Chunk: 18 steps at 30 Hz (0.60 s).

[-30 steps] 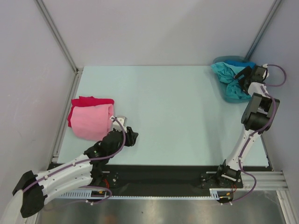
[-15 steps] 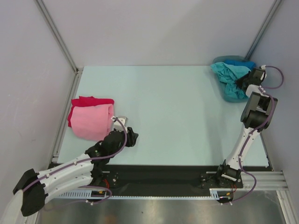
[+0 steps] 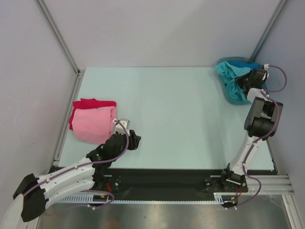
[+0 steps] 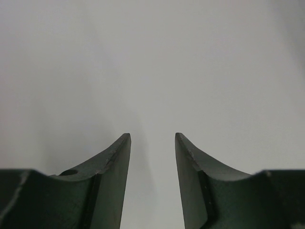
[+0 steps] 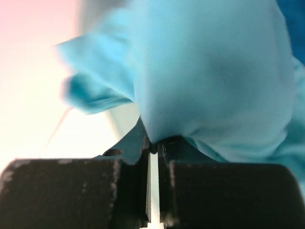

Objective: Fold and stack the t-shirts
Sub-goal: Grab the tshirt from the pile, then move the tshirt to the center of the board

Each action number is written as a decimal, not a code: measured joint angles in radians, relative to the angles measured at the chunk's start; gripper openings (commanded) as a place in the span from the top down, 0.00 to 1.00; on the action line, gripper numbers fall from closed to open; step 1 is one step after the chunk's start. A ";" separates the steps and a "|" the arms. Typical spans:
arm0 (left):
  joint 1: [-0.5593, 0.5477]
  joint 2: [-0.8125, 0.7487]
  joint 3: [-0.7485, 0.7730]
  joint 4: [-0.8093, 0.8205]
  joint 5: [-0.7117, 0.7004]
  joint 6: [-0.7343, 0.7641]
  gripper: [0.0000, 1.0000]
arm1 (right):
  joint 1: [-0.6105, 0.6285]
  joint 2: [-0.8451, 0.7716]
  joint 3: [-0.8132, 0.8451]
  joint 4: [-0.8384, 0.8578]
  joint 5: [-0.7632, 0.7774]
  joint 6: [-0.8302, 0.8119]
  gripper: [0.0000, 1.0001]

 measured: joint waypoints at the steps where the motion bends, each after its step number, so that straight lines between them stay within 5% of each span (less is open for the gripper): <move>1: 0.000 -0.005 0.000 0.000 0.000 0.000 0.52 | 0.010 -0.022 -0.006 0.003 -0.003 0.005 1.00; 18: 0.000 -0.066 -0.016 -0.001 0.015 0.000 0.52 | 0.186 -0.617 -0.106 0.079 -0.015 0.015 1.00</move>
